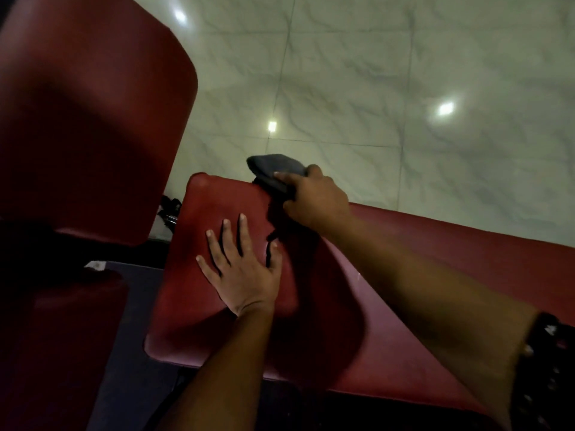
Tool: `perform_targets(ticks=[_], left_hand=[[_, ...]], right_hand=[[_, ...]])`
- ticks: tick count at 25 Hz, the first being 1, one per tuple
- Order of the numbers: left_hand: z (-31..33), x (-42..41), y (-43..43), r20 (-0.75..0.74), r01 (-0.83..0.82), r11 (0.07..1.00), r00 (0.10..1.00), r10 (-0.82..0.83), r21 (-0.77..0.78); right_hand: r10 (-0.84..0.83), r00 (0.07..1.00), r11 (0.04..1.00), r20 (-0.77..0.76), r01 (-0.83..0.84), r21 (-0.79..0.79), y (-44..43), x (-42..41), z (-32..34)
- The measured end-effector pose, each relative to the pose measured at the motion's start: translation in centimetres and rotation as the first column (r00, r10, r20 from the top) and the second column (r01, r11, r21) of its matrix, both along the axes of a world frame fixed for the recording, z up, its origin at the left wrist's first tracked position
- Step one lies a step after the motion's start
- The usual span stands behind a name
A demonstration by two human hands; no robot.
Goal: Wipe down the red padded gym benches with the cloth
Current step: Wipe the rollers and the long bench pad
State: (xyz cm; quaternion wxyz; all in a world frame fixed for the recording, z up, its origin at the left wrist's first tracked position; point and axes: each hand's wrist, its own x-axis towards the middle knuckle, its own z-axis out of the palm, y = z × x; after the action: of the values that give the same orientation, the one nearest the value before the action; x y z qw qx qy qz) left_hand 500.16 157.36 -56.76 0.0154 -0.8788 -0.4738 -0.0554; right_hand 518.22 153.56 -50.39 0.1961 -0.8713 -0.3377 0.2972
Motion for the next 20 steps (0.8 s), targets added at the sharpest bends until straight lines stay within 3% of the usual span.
perform_targets(ticks=[3, 6, 8, 10, 12, 15, 18, 20], left_hand=[[0.2, 0.3, 0.1, 0.001, -0.016, 1.000, 1.000, 0.016, 0.017], [0.2, 0.1, 0.0, -0.009, 0.005, 1.000, 1.000, -0.005, 0.027], [0.4, 0.1, 0.2, 0.010, 0.014, 1.000, 1.000, -0.015, 0.023], [0.8, 0.1, -0.1, 0.069, 0.047, 0.999, 0.996, -0.049, 0.022], [1.0, -0.2, -0.6, 0.195, 0.083, 0.996, 0.977, -0.087, 0.030], [2.1, 0.7, -1.7, 0.354, 0.047, 0.996, 0.935, -0.018, -0.072], [2.1, 5.3, -4.2, 0.182, 0.232, 0.970, 0.959, -0.216, -0.067], [1.1, 9.3, -6.7, 0.073, 0.336, 0.934, 0.942, -0.329, -0.122]], right_hand=[[-0.099, 0.994, 0.980, 0.050, 0.106, -0.170, -4.3, 2.1, -0.6], [-0.024, 0.960, 0.870, 0.280, 0.158, -0.468, -6.6, 2.3, -0.3], [0.044, 0.964, 0.896, 0.264, 0.078, -0.436, -6.2, 2.3, -0.1], [0.153, 0.971, 0.966, 0.186, -0.107, -0.237, -6.2, 2.8, 0.0], [0.201, 0.972, 0.975, 0.124, -0.186, -0.122, -7.7, 4.0, -0.7], [0.048, 0.996, 0.965, 0.079, -0.026, -0.261, -12.0, 5.9, -2.0], [0.101, 0.982, 0.822, 0.157, 0.006, -0.569, -13.9, 7.8, -1.3], [0.128, 0.980, 0.870, 0.151, -0.038, -0.491, -13.8, 8.4, -1.3]])
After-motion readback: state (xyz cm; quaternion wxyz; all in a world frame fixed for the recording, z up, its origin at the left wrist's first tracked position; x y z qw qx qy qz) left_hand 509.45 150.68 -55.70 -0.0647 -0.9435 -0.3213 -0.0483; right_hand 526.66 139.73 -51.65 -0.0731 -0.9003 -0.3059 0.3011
